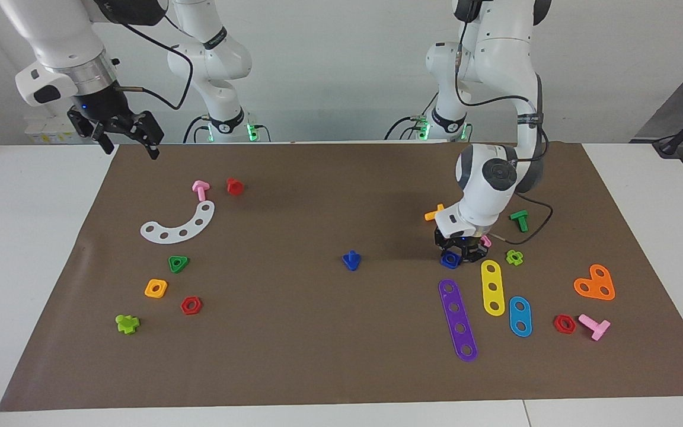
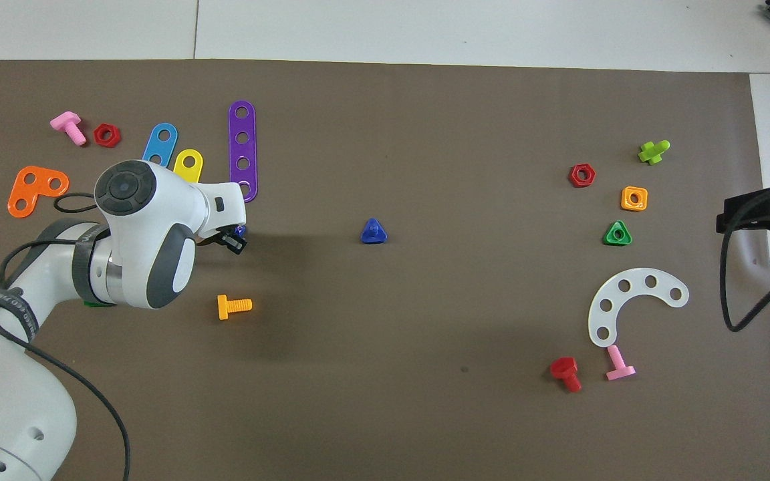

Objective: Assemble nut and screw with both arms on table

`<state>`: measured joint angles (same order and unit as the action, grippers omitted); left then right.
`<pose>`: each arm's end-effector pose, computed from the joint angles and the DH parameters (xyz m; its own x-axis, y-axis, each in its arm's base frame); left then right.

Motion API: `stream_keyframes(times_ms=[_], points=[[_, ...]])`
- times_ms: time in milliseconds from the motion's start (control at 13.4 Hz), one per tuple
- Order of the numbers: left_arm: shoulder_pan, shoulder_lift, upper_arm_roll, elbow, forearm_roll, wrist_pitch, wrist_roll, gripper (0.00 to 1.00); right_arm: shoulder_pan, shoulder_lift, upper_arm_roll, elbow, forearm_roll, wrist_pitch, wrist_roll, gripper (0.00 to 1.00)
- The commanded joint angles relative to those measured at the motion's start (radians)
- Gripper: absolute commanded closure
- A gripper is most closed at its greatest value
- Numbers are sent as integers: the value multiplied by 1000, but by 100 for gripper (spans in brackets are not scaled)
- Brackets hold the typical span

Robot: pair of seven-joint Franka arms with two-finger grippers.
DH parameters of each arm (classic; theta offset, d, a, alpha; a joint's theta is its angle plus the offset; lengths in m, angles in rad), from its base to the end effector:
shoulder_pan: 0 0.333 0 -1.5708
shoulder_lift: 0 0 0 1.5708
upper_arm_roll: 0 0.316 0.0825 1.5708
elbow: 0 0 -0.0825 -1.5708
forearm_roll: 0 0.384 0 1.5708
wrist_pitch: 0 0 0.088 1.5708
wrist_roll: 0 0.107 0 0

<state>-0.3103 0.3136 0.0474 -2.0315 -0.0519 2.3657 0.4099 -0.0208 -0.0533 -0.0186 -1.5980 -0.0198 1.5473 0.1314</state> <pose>0.5774 -0.1569 0.2937 0.8027 -0.5957 0.0280 -0.5962 -0.8028 0.0123 0.5350 -0.0235 0.6387 0.9854 -0.1704 0.0050 -0.1704 -0.9852 0.0183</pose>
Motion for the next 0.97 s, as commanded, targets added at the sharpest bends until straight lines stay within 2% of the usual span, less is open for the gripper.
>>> stream_keyframes(times_ms=[0, 224, 373, 896], points=[[-13, -11, 12, -3, -17, 9, -12, 68, -15, -25, 6, -30, 11, 5, -22, 0], [-15, -2, 12, 74, -31, -57, -165, 72, 7, -23, -18, -30, 11, 5, -24, 0], [-30, 24, 12, 166, -58, -152, -267, 72, 70, -20, -84, -30, 9, 5, -24, 0], [-179, 62, 16, 330, -59, -293, -698, 73, 64, -28, -92, -45, 9, 5, -19, 0]])
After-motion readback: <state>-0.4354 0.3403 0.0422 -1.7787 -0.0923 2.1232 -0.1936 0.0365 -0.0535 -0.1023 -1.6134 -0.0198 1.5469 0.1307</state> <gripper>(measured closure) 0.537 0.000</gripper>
